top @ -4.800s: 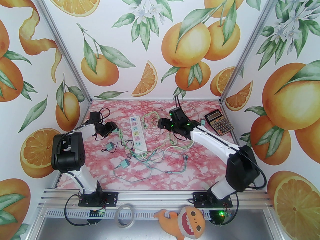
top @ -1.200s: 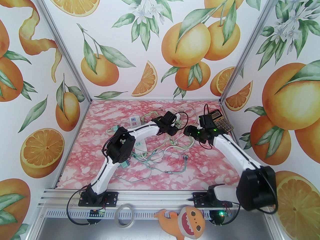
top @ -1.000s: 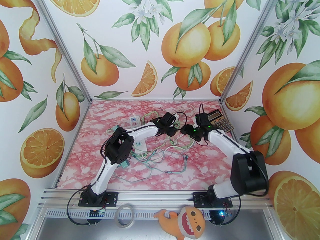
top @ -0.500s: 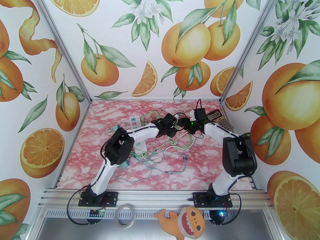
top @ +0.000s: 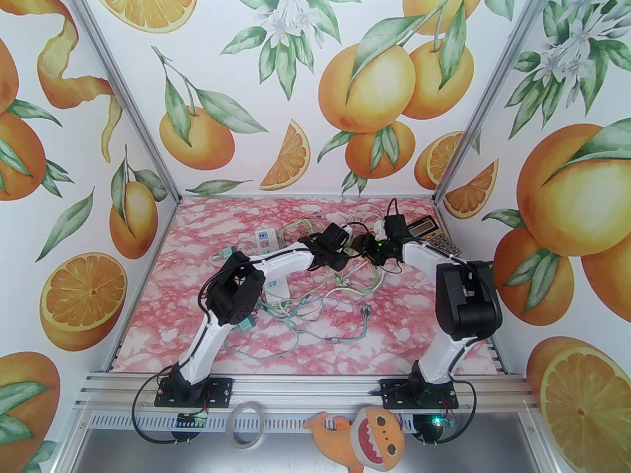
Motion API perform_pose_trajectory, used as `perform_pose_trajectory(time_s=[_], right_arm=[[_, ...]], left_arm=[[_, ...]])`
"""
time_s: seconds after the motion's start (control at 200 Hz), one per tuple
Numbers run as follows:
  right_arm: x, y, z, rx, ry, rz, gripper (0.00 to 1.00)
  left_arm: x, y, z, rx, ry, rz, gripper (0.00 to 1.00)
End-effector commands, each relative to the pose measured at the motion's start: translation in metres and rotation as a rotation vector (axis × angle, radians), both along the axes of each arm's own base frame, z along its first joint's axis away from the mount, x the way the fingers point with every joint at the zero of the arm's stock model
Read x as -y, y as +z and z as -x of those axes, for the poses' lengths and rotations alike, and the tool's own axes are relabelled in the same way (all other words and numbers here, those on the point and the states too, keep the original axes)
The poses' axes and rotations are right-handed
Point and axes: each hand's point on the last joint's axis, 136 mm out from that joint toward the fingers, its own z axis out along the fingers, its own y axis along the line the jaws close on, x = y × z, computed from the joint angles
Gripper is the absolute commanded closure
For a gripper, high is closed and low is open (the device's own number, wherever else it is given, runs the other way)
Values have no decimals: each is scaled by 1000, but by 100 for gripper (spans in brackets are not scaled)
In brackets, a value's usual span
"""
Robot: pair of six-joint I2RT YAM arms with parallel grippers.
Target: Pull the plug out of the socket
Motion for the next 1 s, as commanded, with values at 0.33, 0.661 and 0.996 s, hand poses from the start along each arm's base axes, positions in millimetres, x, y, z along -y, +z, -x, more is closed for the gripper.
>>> perform_pose_trajectory(time_s=[0.33, 0.661, 0.996], right_arm=[[24, -45, 32, -183, 3, 163, 44], [19, -46, 34, -185, 34, 189, 45], [15, -49, 36, -198, 54, 210, 45]], left_arm=[[13, 21, 2, -37, 16, 81, 62], [12, 34, -1, -26, 10, 89, 63], [12, 32, 5, 30, 16, 1, 64]])
